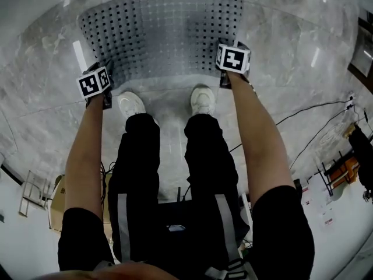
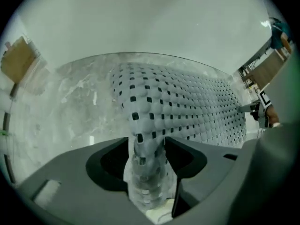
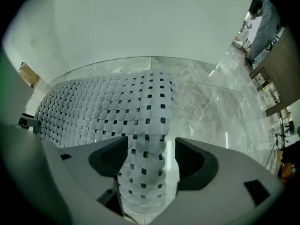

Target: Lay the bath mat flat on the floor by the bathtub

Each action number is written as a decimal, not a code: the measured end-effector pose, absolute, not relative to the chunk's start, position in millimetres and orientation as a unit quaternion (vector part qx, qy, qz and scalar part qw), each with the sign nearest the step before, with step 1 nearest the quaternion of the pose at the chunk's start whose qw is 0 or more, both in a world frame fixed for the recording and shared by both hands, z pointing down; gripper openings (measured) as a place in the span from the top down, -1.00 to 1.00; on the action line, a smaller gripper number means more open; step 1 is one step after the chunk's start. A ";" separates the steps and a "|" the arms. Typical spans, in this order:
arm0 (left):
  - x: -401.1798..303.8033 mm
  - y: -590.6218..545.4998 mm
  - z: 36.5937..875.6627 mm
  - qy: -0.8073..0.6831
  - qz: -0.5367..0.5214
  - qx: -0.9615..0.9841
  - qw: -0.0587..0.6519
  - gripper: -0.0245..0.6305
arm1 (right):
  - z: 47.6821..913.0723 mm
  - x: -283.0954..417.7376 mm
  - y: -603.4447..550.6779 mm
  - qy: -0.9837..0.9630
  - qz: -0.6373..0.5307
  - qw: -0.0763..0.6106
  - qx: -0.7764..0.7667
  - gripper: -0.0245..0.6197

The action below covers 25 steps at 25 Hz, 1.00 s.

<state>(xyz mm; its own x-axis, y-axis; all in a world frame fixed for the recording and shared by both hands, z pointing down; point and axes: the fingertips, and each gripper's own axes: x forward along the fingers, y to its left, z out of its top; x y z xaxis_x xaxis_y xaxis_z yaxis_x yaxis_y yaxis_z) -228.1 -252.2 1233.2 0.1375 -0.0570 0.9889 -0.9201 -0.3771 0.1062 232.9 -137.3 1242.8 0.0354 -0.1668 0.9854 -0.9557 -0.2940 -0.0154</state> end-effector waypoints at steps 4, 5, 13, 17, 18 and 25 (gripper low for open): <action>-228.7 -258.1 1199.0 -0.382 0.545 0.661 0.346 0.16 | 1201.5 225.0 -129.7 -0.480 0.505 0.381 0.608 0.01; -223.0 -260.2 1183.8 -0.386 0.539 0.668 0.338 0.16 | 1186.5 217.6 -131.2 -0.496 0.499 0.379 0.601 0.01; -143.4 -267.4 976.0 -0.406 0.435 0.758 0.266 0.92 | 983.3 156.9 -162.2 -0.576 0.432 0.303 0.624 0.88; -108.6 -285.3 842.4 -0.410 0.376 0.797 0.237 0.92 | 842.0 143.5 -197.4 -0.609 0.376 0.222 0.663 0.90; -103.4 -283.4 806.5 -0.408 0.366 0.802 0.236 0.92 | 803.4 139.6 -199.1 -0.614 0.367 0.203 0.669 0.90; -73.5 -268.9 551.8 -0.418 0.287 0.838 0.202 0.92 | 551.8 116.0 -206.0 -0.684 0.317 0.079 0.653 0.90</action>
